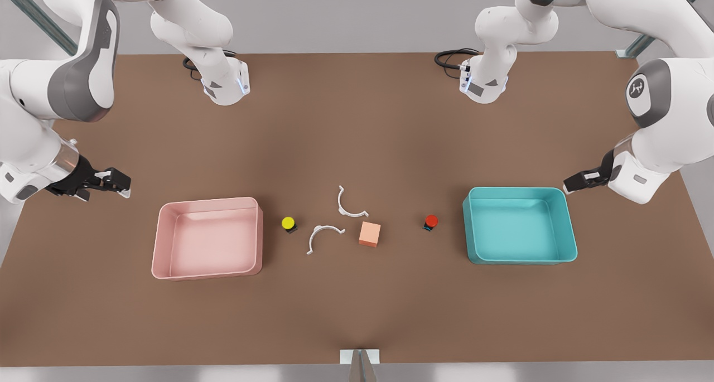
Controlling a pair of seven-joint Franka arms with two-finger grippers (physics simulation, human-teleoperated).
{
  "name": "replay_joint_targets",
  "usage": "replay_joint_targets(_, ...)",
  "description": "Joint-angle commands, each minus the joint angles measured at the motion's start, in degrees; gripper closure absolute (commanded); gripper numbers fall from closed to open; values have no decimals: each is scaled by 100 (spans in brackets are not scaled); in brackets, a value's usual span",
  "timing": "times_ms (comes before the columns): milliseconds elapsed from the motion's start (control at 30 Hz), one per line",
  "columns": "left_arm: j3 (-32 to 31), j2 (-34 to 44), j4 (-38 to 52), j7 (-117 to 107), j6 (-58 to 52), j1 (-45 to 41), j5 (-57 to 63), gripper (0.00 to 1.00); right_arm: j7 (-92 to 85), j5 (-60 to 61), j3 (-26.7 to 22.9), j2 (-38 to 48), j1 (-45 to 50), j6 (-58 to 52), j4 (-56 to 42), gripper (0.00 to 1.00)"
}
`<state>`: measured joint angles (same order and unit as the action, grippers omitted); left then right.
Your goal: Place the red button in the blue storage box with the left arm, and place the yellow button in the pink storage box with the right arm
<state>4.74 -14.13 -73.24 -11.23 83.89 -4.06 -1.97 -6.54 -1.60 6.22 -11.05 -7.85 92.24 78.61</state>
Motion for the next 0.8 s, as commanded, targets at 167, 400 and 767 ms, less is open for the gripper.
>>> replay_joint_targets(167,-17,-317,3,1175,4,-1060,3,0,47,1,20,6,29,30,-4,0)
replay_joint_targets(400,-114,-1681,-24,938,1999,-2336,-137,0,671,-34,1382,-1109,406,663,31,0)
replay_joint_targets(767,-114,-1452,-2581,1000,4952,-2424,-120,0,1234,-306,1364,-2402,1937,1815,84,0)
